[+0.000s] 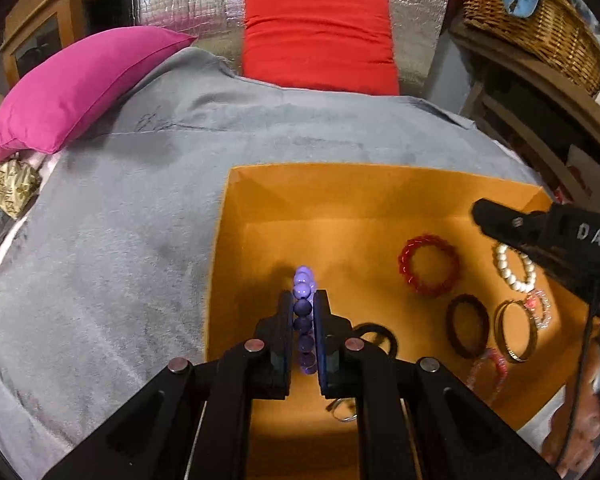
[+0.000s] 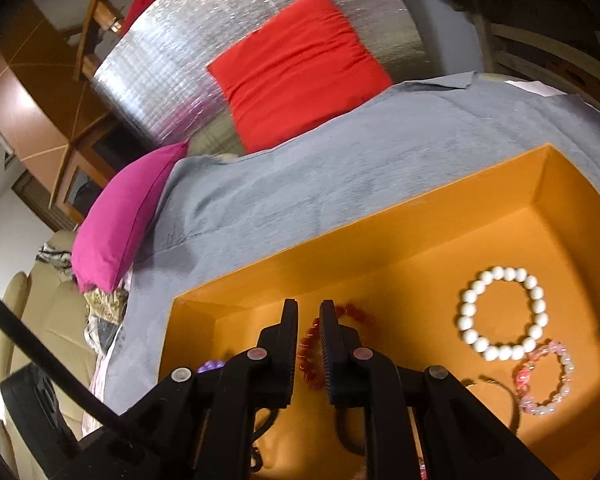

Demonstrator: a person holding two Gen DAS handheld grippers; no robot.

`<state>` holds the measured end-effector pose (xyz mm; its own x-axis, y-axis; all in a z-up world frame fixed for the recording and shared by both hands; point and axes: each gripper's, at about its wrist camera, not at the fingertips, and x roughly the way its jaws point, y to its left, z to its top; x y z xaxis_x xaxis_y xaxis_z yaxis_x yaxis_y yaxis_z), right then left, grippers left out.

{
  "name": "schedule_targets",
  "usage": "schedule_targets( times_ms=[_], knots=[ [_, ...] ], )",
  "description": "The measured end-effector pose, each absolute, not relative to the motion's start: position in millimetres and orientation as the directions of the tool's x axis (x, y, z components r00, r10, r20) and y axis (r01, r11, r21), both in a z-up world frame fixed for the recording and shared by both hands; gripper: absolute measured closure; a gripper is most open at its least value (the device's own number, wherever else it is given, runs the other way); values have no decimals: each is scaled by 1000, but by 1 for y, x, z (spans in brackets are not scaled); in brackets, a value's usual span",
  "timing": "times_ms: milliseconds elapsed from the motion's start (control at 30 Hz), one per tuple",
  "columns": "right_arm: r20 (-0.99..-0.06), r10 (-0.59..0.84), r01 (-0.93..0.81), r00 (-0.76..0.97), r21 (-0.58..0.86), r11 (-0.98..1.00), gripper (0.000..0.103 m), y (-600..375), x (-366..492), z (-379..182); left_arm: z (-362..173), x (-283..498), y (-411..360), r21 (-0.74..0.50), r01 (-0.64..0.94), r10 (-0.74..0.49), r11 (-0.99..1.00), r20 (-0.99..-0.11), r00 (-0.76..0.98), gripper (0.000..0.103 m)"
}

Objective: Organize jewelry

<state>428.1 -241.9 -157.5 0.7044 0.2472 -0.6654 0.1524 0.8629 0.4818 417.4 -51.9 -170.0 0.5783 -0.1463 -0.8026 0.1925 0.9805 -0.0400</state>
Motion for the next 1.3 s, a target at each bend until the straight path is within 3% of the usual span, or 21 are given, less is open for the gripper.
schedule_targets(
  times_ms=[133, 200, 300, 400, 467, 567, 600, 667, 1267, 1300],
  knots=[
    [-656, 227, 172, 720, 486, 857, 89, -253, 421, -153, -166, 413, -52, 8, 187, -107, 982, -794, 598, 81],
    [-652, 215, 172, 727, 476, 862, 89, -254, 416, -147, -158, 406, -54, 45, 180, -80, 983, -770, 633, 62],
    [-648, 197, 165, 736, 454, 876, 89, -253, 405, -137, -144, 395, -55, 93, 172, -52, 981, -727, 684, 51],
    [-646, 198, 159, 737, 450, 879, 85, -252, 391, -129, -132, 382, -54, 121, 164, -34, 979, -694, 719, 47],
    [-648, 197, 161, 736, 450, 878, 76, -253, 381, -126, -126, 375, -53, 132, 162, -30, 978, -681, 732, 47],
    [-656, 182, 161, 733, 426, 890, 50, -253, 366, -119, -118, 363, -49, 143, 153, -19, 978, -666, 746, 45],
    [-657, 168, 163, 735, 412, 897, 46, -252, 361, -116, -116, 359, -48, 147, 153, -18, 977, -662, 750, 41],
    [-653, 149, 155, 742, 384, 910, 45, -251, 351, -110, -111, 352, -48, 153, 146, -11, 977, -651, 759, 37],
    [-672, 2, 122, 741, 138, 983, 40, -239, 259, -73, -68, 280, -48, 195, 124, 21, 973, -609, 793, 35],
    [-672, -14, 128, 741, 121, 984, 40, -238, 243, -69, -63, 270, -46, 188, 116, 22, 975, -605, 796, 30]
  ],
)
